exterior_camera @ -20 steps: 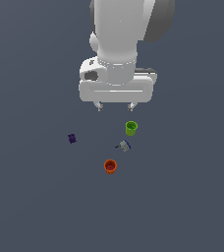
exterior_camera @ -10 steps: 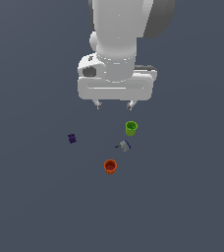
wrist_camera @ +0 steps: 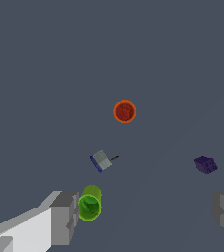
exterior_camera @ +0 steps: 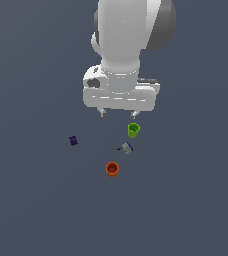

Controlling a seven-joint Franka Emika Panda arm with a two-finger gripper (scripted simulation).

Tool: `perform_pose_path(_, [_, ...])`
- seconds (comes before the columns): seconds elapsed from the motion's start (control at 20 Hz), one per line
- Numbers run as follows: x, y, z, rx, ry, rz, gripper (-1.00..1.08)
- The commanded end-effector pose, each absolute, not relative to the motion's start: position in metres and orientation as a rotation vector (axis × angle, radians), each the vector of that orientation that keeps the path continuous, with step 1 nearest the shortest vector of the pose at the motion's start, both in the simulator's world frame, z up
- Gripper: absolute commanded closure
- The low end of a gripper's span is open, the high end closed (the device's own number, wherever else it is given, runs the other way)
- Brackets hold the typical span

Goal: Pick up a designated object from a clutter of objects.

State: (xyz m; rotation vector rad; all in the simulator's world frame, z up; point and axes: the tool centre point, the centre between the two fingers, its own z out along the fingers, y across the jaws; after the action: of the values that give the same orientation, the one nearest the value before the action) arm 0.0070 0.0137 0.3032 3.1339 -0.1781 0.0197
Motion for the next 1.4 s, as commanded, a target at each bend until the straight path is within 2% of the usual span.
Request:
perform_pose_path(0.0, [0.008, 0.016, 0.292, 3.132, -0.241, 0.018, -0.92])
perform_pose_path(0.65, [0.010, 0.033, 0.215, 3.070, -0.707, 0.008, -0.92])
perform_pose_path(1.35, [-0.003, 0.048, 0.131, 2.905, -1.220, -0.001, -0.92])
